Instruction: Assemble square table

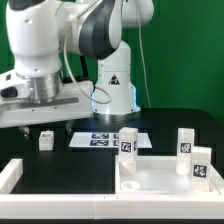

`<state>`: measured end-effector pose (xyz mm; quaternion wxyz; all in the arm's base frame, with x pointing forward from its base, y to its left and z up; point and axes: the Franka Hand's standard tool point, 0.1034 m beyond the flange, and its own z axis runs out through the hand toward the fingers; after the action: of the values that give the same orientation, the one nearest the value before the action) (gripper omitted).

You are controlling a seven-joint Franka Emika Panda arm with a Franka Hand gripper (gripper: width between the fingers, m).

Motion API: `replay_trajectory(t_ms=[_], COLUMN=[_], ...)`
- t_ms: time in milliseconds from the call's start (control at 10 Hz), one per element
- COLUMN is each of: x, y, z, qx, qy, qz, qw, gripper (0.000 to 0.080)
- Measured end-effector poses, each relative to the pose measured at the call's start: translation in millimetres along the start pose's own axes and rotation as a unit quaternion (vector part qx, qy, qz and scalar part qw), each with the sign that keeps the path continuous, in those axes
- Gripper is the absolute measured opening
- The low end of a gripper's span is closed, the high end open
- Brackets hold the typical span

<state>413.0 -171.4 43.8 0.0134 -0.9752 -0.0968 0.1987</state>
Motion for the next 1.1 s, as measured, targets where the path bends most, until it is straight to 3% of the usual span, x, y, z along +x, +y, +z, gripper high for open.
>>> replay_trajectory(t_ms=[100, 200, 600, 700, 800, 1100], x=[-12.1, -11.3, -14.9, -24.5, -18.2, -20.6], y=[3.6, 6.2, -1.8, -1.8, 1.1, 2.2], z=[6.3, 4.9, 13.9, 21.4, 23.6, 24.3], qx=[-0.018, -0.018, 0.007, 0.011, 0.006, 0.007], qy=[-0.066, -0.087, -0.207, -0.250, -0.247, -0.246], qz=[-0.006, -0.007, -0.002, 0.002, 0.001, 0.001], qw=[0.998, 0.996, 0.978, 0.968, 0.969, 0.969], gripper=[0.0649, 0.0649, 0.0649, 0.0649, 0.0649, 0.0649])
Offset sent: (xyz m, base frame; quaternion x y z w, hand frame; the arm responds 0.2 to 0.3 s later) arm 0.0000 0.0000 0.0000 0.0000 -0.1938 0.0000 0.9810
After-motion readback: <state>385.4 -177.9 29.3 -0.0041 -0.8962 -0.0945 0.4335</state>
